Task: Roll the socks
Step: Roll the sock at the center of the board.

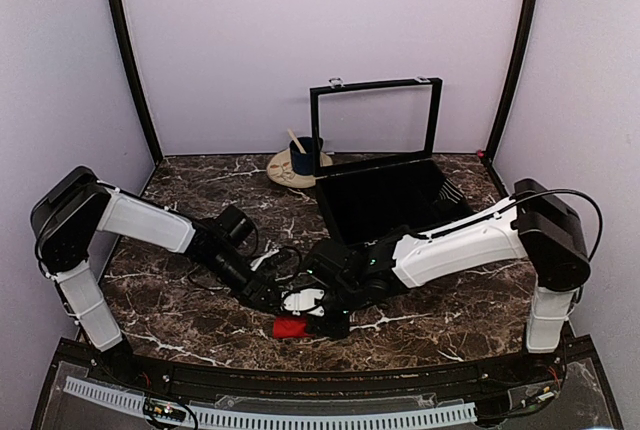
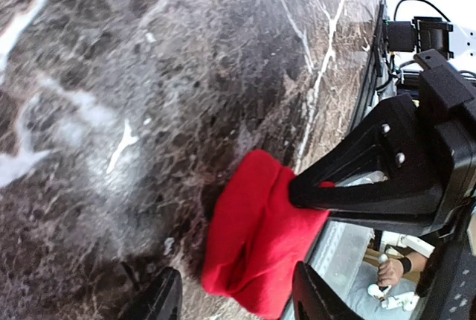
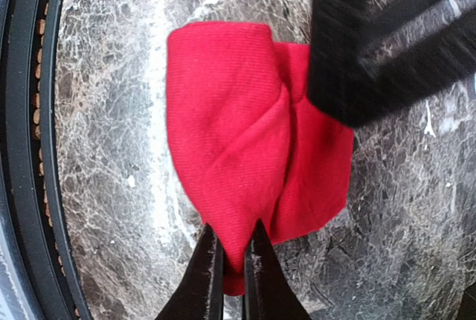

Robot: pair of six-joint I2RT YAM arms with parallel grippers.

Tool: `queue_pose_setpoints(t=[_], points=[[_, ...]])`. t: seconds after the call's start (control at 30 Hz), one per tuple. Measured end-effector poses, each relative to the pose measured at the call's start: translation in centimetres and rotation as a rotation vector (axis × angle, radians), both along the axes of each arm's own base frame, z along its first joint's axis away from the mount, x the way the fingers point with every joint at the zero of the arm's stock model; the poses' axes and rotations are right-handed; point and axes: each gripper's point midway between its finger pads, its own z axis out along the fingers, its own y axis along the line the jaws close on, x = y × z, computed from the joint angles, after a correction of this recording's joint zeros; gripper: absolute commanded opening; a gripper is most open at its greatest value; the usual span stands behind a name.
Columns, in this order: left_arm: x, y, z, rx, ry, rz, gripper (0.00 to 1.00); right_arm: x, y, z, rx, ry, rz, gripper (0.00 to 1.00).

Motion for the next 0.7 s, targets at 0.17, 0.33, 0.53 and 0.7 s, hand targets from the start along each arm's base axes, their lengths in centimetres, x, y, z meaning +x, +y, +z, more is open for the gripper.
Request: queue_pose_setpoints(t=[0.17,0.33,0.53,0.7], points=[[0.1,0.7,-0.4,0.021,-0.035,0.035,0.53,0.1,-0.1,0.1,0.004,0.061,-0.022,0.0],[0.6,2.1,-0.3,0.064,-0.133,0.102,0.53,0.2,-0.1,0.1,0.001,0.131,-0.043,0.0],[1.9,3.2,1.3,0.088,-0.297,0.165,0.52,0.4,0.4,0.1,-0.01,0.254,-0.057,0.0],[2.1,3.7,2.7,0.1,-0.435,0.195,0.52,0.6,0.8,0.1,-0.016,0.379,-0.062,0.0]])
